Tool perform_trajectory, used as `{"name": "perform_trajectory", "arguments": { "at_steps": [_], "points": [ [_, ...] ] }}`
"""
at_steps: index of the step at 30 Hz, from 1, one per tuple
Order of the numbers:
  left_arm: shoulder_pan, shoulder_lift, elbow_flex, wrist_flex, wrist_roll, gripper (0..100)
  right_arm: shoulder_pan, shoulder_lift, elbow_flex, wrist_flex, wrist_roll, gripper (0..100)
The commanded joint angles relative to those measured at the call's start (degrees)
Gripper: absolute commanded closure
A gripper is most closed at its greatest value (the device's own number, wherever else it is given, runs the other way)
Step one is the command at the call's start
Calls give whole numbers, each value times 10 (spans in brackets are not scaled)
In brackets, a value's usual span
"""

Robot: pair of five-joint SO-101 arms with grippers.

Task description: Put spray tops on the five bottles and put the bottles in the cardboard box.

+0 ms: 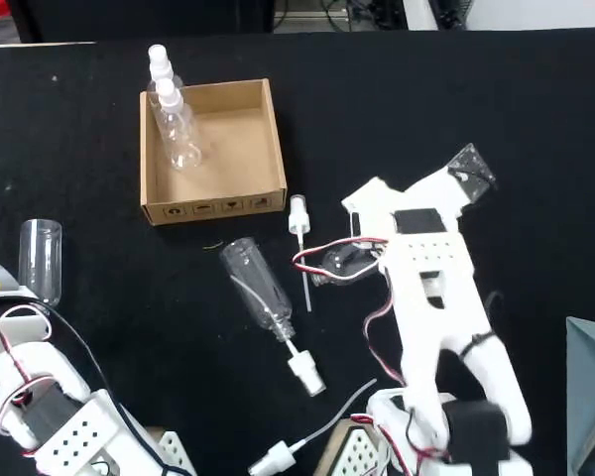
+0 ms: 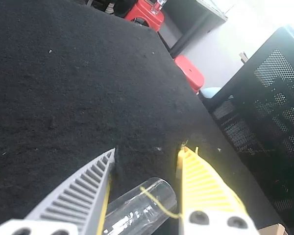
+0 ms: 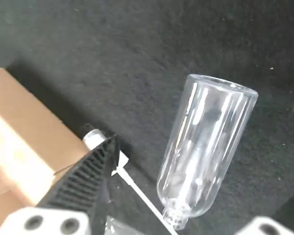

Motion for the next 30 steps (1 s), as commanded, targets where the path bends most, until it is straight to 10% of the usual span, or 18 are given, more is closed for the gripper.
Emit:
{"name": "perform_trajectory", "arguments": {
  "at_steps": [1,30],
  "points": [
    [-2,-8,15,4,-1,815,14,-52,-12,28,7,528],
    [-1,-8,15,6,-1,814,15,-129,-196,416,355,528]
  ]
}}
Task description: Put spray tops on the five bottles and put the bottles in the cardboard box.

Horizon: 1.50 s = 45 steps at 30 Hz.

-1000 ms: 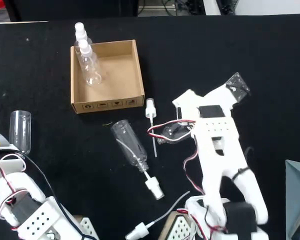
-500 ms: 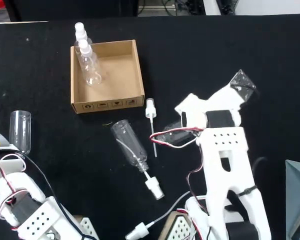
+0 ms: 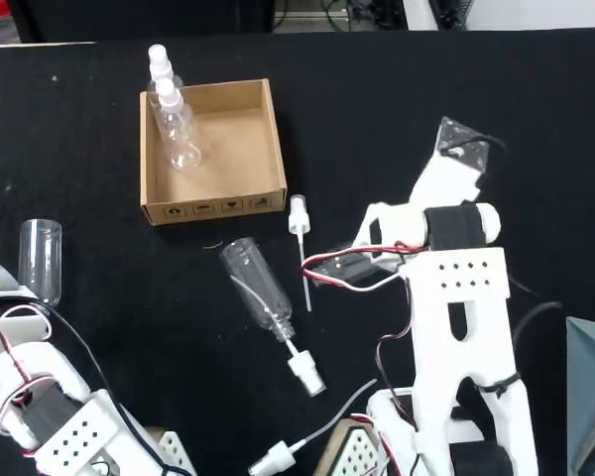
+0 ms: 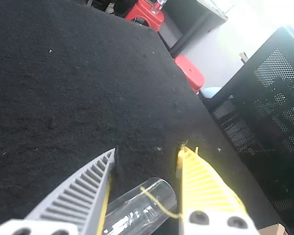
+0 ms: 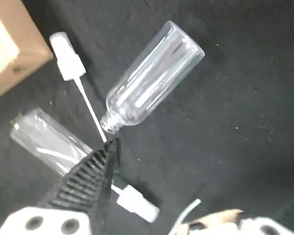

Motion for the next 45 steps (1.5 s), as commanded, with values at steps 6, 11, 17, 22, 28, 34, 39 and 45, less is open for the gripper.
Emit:
{"name": "perform_trajectory", "arguments": {
  "at_steps": [6,11,17,22,28,34,39,45],
  "points": [
    [-1,-8,15,6,-1,814,14,-27,-36,50,141,528],
    [-1,-8,15,6,-1,813,14,-27,-20,47,164,528],
    [-1,-8,15,6,-1,812,15,-27,17,30,231,528],
    [-1,-8,15,6,-1,812,15,-27,23,4,308,528],
    [-1,-8,15,5,-1,812,15,-27,27,10,454,528],
    [-1,-8,15,5,-1,812,15,-27,27,18,516,528],
    [-1,-8,15,5,-1,812,15,-27,28,17,552,529],
    [0,-8,15,6,-1,812,16,-27,28,15,687,529]
  ]
}}
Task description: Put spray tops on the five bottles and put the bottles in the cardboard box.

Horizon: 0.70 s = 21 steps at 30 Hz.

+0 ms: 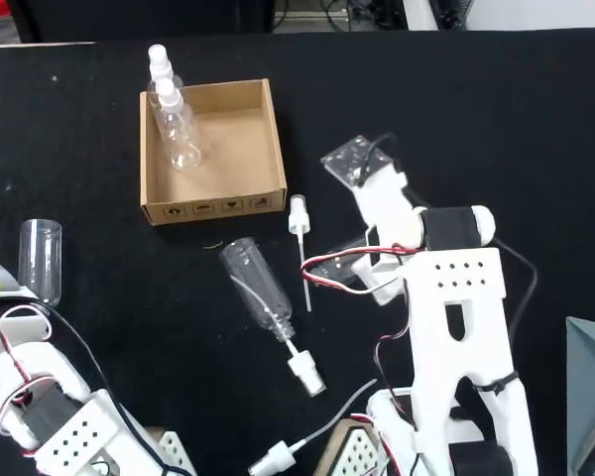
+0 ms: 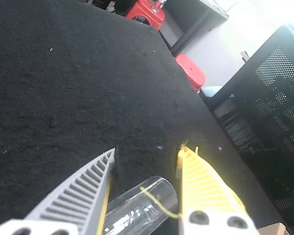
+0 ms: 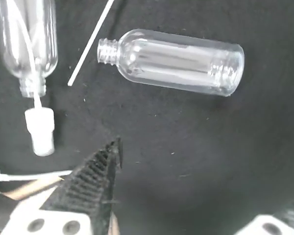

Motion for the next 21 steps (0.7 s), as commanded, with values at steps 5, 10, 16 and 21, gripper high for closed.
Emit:
{"name": "perform_trajectory", "arguments": {
  "at_steps": [5,10,16,21],
  "points": [
    [-1,-8,15,2,-1,812,17,-27,0,-10,120,529],
    [0,-8,15,2,-1,812,16,-26,10,-13,186,529],
    [1,-8,15,2,-1,812,16,-26,34,-13,280,529],
    [3,-8,15,2,-35,816,15,-26,56,-13,343,529]
  ]
}}
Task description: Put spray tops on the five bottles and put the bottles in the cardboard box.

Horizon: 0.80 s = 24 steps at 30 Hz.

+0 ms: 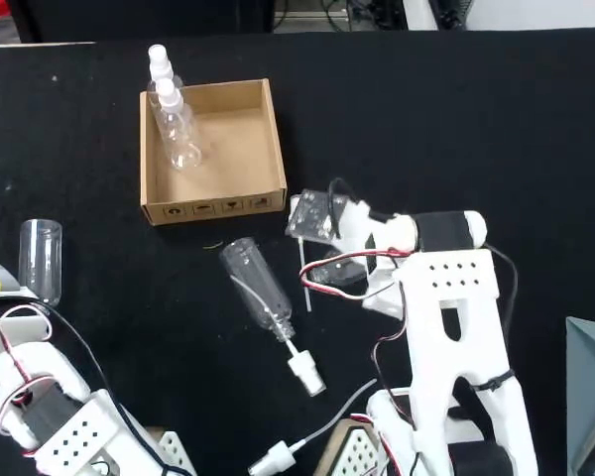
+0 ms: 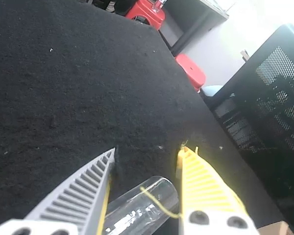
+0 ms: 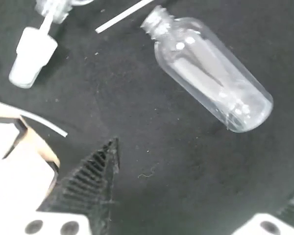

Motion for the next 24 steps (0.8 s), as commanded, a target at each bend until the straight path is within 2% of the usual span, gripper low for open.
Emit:
{"name": "perform_trajectory", "arguments": {
  "at_steps": [1,5,13,20,24],
  "points": [
    [3,-8,15,2,-24,816,15,-26,1,-11,41,529],
    [3,-8,15,2,-25,816,11,-26,4,-16,66,529],
    [3,-8,15,3,-25,816,-56,-25,29,-47,68,531],
    [3,-8,15,3,-25,816,-83,44,28,-69,68,665],
    [3,-8,15,3,-25,816,-81,72,28,-101,69,662]
  ]
}}
